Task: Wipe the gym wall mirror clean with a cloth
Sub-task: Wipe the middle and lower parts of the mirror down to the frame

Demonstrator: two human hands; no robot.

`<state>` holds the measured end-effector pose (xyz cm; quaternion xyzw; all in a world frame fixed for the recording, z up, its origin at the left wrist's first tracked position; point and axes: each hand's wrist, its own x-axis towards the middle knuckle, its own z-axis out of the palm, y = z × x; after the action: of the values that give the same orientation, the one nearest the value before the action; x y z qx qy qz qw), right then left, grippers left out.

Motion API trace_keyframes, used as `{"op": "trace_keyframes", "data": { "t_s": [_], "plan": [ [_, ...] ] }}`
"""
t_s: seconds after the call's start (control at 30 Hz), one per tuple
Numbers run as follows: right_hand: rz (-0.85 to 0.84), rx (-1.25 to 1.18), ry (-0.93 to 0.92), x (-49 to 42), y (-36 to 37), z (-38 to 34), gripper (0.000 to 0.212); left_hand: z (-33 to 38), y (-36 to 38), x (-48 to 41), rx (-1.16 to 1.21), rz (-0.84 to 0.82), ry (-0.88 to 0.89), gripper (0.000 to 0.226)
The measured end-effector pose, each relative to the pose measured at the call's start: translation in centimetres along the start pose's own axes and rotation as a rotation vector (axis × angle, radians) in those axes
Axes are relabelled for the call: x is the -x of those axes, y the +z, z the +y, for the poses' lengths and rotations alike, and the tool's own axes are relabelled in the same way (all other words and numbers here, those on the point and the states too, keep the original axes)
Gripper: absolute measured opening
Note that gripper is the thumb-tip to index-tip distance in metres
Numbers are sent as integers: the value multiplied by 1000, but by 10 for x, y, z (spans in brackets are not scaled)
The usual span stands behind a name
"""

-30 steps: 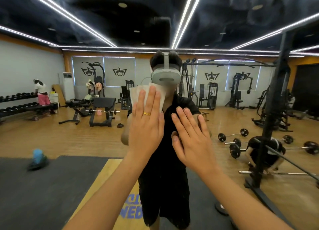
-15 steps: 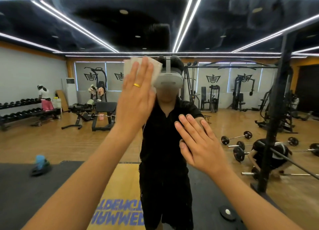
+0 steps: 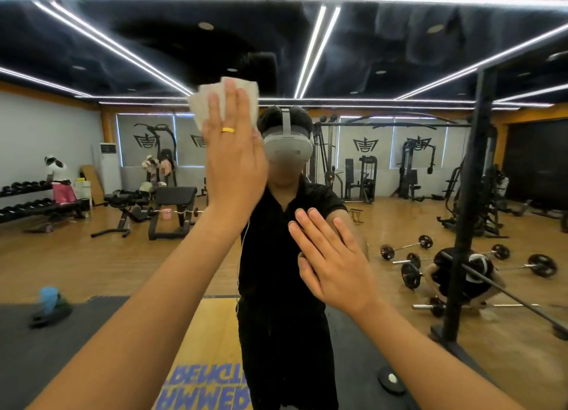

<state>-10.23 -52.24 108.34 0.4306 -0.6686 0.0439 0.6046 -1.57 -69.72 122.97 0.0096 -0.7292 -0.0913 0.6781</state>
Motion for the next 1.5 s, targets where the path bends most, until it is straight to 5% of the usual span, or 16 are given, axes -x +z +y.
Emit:
{"op": "trace_keyframes", "data": {
  "t_s": [0.17,0.47,0.73,1.17,1.5],
  "plan": [
    [27,-51,-30,8,-14,21,63,20,13,-42,-63,-63,222,57],
    [13,65,-71,30,-14,74,60,74,40,-104,-120,-61,261,58],
    [32,74,-66,31,-14,74,59,70,61,-31,-117,-145,513,59],
    [40,-12,-49,28,-15,75,60,100,57,-58,-74,-95,205,60],
    [12,-12,-50,33,-14,76,59,55,43,88,-236,-267,285,57]
  ]
}}
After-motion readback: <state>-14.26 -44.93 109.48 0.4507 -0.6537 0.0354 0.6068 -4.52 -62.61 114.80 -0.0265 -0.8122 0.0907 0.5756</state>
